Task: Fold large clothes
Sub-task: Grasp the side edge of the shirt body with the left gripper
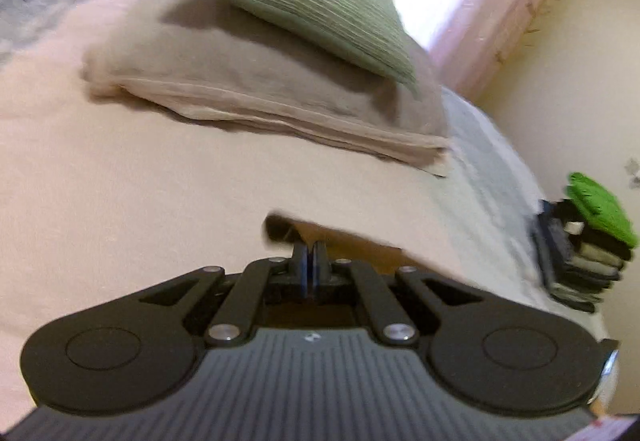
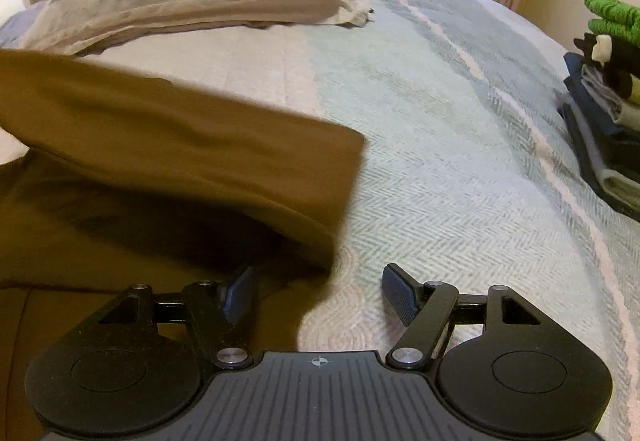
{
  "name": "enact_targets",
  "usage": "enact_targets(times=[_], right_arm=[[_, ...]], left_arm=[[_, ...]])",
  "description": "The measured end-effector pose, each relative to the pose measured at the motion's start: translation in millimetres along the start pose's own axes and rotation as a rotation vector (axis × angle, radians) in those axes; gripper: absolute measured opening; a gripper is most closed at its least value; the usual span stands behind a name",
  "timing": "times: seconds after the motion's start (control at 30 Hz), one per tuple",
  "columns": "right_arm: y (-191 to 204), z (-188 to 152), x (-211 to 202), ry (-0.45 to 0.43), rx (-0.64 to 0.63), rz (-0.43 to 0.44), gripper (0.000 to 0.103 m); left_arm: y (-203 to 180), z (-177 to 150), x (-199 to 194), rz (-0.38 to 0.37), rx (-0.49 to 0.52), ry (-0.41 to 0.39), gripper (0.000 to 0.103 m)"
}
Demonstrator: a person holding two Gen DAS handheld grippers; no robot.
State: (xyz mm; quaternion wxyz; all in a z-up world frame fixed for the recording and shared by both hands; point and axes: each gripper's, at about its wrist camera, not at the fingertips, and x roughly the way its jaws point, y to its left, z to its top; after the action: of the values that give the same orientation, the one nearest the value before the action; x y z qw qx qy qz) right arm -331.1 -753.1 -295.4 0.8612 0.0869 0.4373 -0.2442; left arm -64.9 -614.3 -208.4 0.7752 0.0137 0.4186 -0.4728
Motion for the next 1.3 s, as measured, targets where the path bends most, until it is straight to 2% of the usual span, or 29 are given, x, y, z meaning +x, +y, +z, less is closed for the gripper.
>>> enact_targets(times=[0.1,0.2,0.37,0.47,0.6,0.7,0.8,0.9,0.93,1.0,1.07,1.17,1.2,1.27,1.3], right_arm=[[-5,1,3,0.001,0.025,0.006,0.068],[-8,2,3,-0.004,0.012,0.006,0.067],[-15,5,1,-0.010,-0.006,-0.016,0.068],[-11,2,3,0.011,-0.028,-0.031,0.068],[-8,2,-2,0.035,-0.020,-0.037,0.068],[-2,-1,-13,0.052,-0.032,-0.033,0.068],[7,-4,-29,0.063,-0.035,-0.034,0.068],[23,-6,-44,0.046,-0.041,-0.015,0.068],[30,-5,-48,0.034,-0.051,0.001,0.068],[47,-4,-51,0.015,-0.084,0.042,0.068],[62,-2,-46,0.006,-0.114,0.071,0.068],[77,1,-33,0.005,-0.120,0.085,0.068],[81,3,-30,0.003,-0.117,0.085,0.068],[87,5,-26,0.001,-0.128,0.080,0.068],[87,6,-24,0.001,-0.131,0.078,0.068]], left_arm=[[27,-22,4,0.082,-0.029,0.111,0.000],[41,-57,16,0.123,-0.055,0.224,0.000],[56,-96,24,0.161,-0.066,0.300,0.000],[61,-104,24,0.175,-0.049,0.313,0.000],[77,-99,23,0.181,-0.079,0.304,0.000],[90,-96,21,0.157,-0.127,0.306,0.002],[98,-94,14,0.159,-0.161,0.314,0.011],[110,-88,4,0.145,-0.215,0.281,0.015],[113,-85,3,0.134,-0.234,0.274,0.018],[123,-80,8,0.091,-0.284,0.264,0.029],[130,-75,22,0.044,-0.317,0.280,0.032],[136,-72,47,-0.026,-0.325,0.316,0.031],[138,-72,54,-0.063,-0.333,0.328,0.025],[134,-66,55,-0.064,-0.278,0.304,0.001],[128,-61,48,-0.046,-0.227,0.262,0.001]])
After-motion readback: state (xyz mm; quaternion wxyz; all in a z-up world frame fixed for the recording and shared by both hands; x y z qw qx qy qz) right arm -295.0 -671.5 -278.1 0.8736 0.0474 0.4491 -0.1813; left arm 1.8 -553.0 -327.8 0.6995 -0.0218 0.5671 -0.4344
